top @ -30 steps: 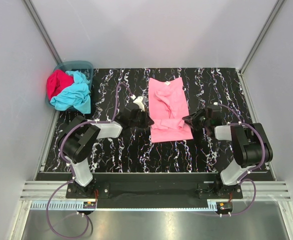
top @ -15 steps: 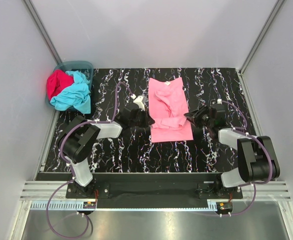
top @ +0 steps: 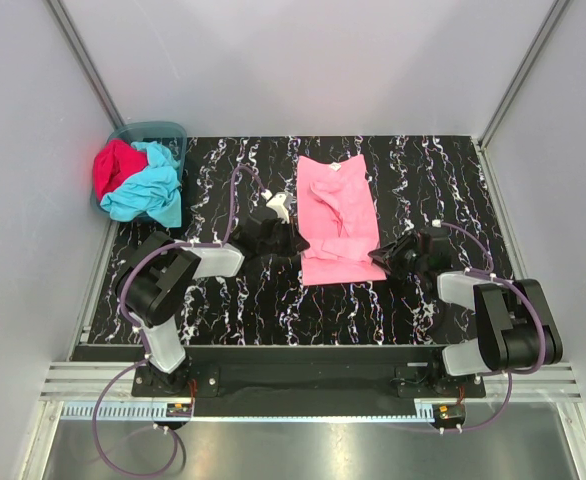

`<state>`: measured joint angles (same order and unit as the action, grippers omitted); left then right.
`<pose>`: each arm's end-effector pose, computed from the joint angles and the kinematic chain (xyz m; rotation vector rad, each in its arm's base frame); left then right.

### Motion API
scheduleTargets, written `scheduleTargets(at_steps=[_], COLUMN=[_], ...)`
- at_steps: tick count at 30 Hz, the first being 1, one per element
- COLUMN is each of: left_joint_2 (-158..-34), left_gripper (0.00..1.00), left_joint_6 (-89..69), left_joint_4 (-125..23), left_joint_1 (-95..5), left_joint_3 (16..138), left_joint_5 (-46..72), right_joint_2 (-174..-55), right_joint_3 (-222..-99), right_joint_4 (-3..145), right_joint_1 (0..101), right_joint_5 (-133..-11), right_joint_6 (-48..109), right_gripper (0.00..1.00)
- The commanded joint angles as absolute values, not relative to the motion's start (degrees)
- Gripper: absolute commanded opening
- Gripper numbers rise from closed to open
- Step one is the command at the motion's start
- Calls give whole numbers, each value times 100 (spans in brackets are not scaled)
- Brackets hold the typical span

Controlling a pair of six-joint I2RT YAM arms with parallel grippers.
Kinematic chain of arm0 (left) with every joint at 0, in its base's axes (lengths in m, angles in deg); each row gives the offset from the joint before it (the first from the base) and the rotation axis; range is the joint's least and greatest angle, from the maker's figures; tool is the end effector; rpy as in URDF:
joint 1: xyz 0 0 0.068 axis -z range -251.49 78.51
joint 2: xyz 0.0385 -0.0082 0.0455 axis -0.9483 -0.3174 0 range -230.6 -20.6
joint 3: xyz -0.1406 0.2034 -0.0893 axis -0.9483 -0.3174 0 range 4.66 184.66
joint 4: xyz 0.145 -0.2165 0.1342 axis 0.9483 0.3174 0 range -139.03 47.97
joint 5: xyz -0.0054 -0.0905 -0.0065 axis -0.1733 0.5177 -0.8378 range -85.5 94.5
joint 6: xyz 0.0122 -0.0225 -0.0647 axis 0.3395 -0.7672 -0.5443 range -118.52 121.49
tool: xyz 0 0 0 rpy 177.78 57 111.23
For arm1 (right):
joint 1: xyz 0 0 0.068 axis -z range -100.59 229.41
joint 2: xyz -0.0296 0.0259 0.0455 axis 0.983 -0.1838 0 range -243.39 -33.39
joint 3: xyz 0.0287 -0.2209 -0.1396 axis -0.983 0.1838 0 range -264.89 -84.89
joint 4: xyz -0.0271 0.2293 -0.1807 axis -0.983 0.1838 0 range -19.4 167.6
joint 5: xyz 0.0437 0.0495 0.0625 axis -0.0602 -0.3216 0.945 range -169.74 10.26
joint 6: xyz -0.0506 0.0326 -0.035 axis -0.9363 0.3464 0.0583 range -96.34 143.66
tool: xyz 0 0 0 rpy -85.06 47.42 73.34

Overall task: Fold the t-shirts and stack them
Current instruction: Fold the tshirt

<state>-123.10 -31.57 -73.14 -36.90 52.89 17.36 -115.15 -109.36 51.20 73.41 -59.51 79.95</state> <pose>0.3205 -0.2363 0.1053 0.1739 2.2205 -0.9201 0.2815 0.0493 0.0845 0.8169 2.2249 0.9575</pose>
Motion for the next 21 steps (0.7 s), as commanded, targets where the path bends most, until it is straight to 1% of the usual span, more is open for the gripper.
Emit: scheduleTargets(at_steps=[1, 8, 11, 12, 13, 14, 21], left_joint_2=[-12106, -12071, -12070, -12071, -12071, -12062, -11913], left_gripper=[0, 0, 0, 0, 0, 0, 0], left_joint_6=[-3191, -3174, -3174, -3182, -3191, -3200, -3209], left_joint_4=[-7759, -7724, -7724, -7724, -7733, -7733, -7636], left_joint_1=[-3722, -3722, -3722, -3722, -3713, -3722, -3713], left_joint_3=[5274, 5274, 5265, 5265, 5256, 5256, 5309], left_joint_5=[1829, 1803, 1803, 1794, 1803, 1812, 1812], right_joint_2=[-11302, -11416, -11451, -11460, -11460, -11451, -11486], right_joint_3=[-10924, -10932, -10897, -10906, -10924, -10932, -11257], right_joint_4=[5039, 4925, 4863, 4863, 4863, 4863, 4854], right_joint_1=[7352, 7352, 7352, 7352, 7352, 7352, 7352], right_joint_5=[-5882, -5803, -5768, -5768, -5768, -5768, -5777], right_joint_6=[7868, 7903, 7947, 7947, 7956, 7965, 8070], right_gripper=[36, 34, 23, 10, 3, 0, 0])
